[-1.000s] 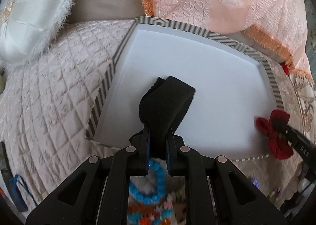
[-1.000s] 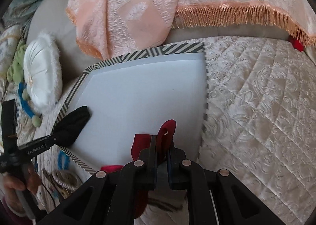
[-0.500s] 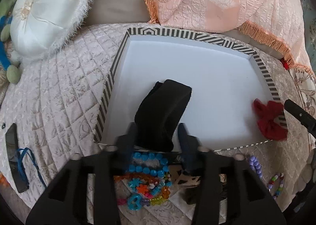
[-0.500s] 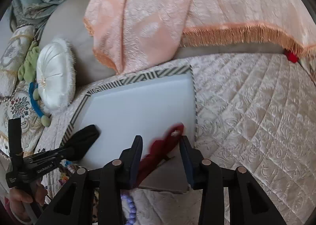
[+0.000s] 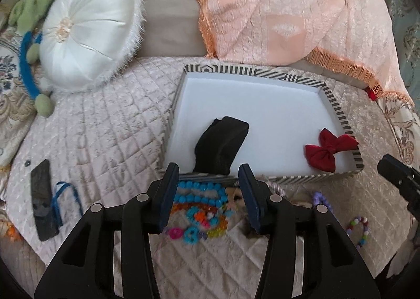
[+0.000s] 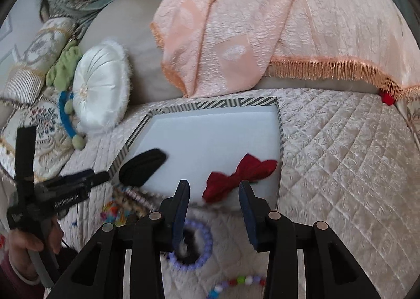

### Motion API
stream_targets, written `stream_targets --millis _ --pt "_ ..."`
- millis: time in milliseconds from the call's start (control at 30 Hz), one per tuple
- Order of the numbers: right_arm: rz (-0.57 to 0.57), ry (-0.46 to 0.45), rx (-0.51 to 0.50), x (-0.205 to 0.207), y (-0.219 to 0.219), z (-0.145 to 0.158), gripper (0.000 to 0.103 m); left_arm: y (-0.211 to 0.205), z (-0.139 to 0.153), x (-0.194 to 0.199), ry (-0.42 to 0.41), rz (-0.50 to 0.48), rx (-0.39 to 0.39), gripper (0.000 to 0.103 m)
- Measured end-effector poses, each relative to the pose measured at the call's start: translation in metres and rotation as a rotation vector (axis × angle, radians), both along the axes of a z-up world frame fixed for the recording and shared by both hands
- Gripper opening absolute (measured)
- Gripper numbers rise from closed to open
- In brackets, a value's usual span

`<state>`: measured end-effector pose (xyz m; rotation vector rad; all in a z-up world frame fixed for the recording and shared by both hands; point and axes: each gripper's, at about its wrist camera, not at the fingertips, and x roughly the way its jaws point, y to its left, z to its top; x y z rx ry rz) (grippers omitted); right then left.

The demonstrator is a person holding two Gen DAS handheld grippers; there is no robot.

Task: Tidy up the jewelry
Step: 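Open both grippers to release the holder and bow, then lift away, then grasp the leopard-print bow with the right gripper while the left grasps the multicolour beaded bracelet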

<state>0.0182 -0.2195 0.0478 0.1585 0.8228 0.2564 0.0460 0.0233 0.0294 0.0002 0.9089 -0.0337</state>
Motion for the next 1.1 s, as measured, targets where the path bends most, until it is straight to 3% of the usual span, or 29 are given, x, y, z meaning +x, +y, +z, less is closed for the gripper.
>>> stream_targets --millis 233,367,633,1100 --pt "0.016 -0.057 -0.018 -0.035 0.011 0.017 0.037 0.01 0.013 -0.042 -0.029 0.026 -0.022 0.047" --pt "0.015 -0.077 -0.038 -0.051 0.013 0.025 0.037 0.025 0.015 -0.062 -0.022 0.055 -0.08 0.047" --pt "0.02 -0.076 -0.025 -0.072 0.012 0.028 0.038 0.049 0.014 -0.094 -0.01 0.09 -0.125 0.05" --pt "0.082 -0.072 -0.054 -0.08 0.033 0.028 0.038 0.068 0.001 -0.108 0.028 0.091 -0.144 0.06"
